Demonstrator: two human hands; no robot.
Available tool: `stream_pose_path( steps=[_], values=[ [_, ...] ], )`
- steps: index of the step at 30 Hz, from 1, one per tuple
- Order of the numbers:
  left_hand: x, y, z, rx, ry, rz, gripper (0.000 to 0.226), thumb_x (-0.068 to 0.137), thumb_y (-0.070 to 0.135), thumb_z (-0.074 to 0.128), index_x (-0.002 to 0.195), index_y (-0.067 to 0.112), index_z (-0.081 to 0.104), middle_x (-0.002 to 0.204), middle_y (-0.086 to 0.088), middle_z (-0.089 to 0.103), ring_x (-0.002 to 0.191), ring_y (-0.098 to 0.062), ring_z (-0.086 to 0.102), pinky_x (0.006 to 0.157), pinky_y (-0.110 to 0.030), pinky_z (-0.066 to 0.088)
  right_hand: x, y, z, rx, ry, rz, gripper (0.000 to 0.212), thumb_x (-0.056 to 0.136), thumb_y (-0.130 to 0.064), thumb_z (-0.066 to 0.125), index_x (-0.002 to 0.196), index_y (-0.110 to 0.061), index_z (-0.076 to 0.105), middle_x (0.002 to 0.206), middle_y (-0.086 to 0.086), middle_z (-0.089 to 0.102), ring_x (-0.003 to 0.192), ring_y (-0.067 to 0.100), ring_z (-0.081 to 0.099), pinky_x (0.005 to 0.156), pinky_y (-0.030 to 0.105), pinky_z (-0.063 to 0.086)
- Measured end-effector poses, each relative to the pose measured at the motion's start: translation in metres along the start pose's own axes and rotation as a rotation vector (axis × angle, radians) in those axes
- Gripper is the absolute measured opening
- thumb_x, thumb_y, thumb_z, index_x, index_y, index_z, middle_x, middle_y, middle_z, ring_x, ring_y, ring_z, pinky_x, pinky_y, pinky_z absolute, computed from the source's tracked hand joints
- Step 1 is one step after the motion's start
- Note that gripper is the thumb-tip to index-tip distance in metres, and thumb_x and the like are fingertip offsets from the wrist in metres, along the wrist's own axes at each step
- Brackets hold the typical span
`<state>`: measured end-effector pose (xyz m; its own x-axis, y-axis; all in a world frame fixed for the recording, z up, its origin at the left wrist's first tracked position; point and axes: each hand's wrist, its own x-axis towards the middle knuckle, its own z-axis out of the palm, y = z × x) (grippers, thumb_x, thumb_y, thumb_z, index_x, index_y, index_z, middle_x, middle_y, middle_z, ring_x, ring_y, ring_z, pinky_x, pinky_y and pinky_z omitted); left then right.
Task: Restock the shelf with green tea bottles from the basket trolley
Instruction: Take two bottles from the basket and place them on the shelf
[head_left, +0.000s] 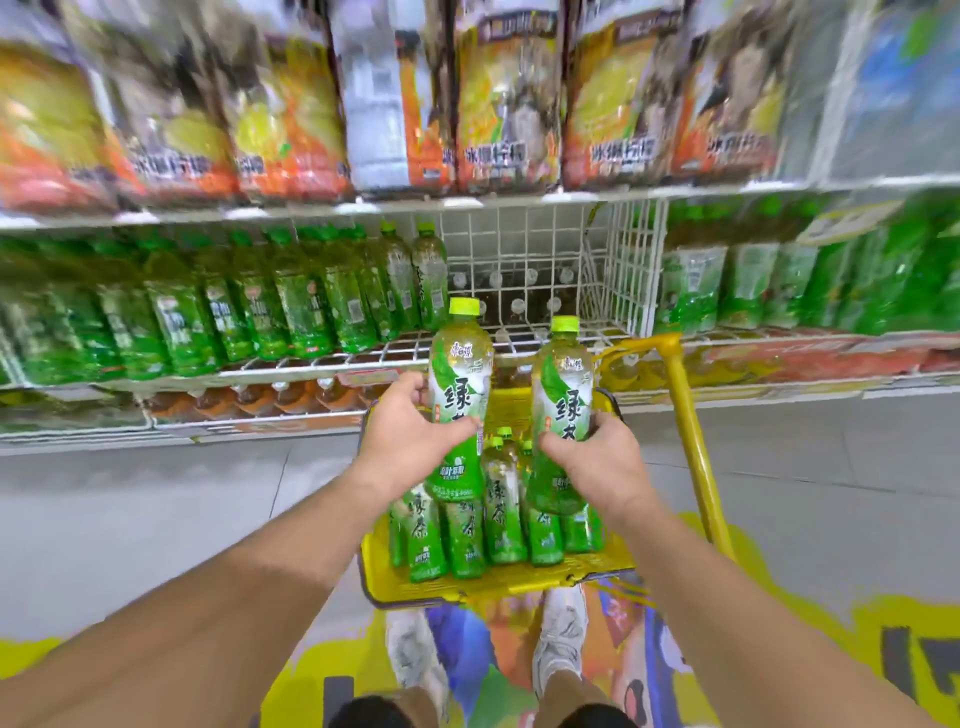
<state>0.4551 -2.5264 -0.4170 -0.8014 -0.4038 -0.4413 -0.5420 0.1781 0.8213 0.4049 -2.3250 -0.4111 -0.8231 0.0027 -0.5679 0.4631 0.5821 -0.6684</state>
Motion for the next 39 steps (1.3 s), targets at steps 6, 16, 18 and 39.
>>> stream_pose_path(
  steps=[6,16,18,39],
  values=[
    [-0.037,0.062,-0.047,-0.012,-0.029,0.066,0.038,0.074,0.012,0.086,0.103,0.009,0.062,0.082,0.008,0.067,0.056,0.012,0.059,0.051,-0.006,0.043,-0.055,-0.069,-0.022,0.024,0.030,-0.059,0.031,0.072,-0.029,0.079,0.096,-0.020,0.062,0.090,-0.003,0.071,0.074,0.008,0.065,0.062,0.026,0.052],
    [-0.032,0.082,-0.061,0.115,-0.073,0.102,0.037,0.073,0.023,0.088,0.101,0.016,0.065,0.084,0.010,0.070,0.071,0.005,0.065,0.057,-0.008,0.047,-0.067,-0.102,-0.031,-0.021,-0.018,-0.069,0.038,0.081,-0.028,0.077,0.094,-0.018,0.043,0.079,-0.011,0.052,0.071,0.001,0.054,0.075,0.036,0.054],
    [-0.022,0.081,-0.052,0.110,-0.061,0.095,0.035,0.073,0.023,0.087,0.098,0.017,0.064,0.080,0.012,0.068,0.063,0.008,0.061,0.053,-0.005,0.043,-0.050,-0.101,-0.033,-0.039,-0.033,-0.066,0.039,0.081,-0.029,0.077,0.096,-0.017,0.043,0.080,-0.010,0.053,0.073,0.003,0.056,0.073,0.036,0.053],
    [0.132,0.050,0.075,0.002,0.291,-0.032,0.021,0.074,0.029,0.086,0.078,0.020,0.067,0.069,0.013,0.068,0.060,0.001,0.062,0.058,-0.009,0.047,0.165,-0.079,-0.036,-0.199,-0.185,-0.139,0.077,0.084,-0.052,0.068,0.145,-0.014,0.039,0.146,0.007,0.046,0.131,0.028,0.046,0.100,0.030,0.040]
  ],
)
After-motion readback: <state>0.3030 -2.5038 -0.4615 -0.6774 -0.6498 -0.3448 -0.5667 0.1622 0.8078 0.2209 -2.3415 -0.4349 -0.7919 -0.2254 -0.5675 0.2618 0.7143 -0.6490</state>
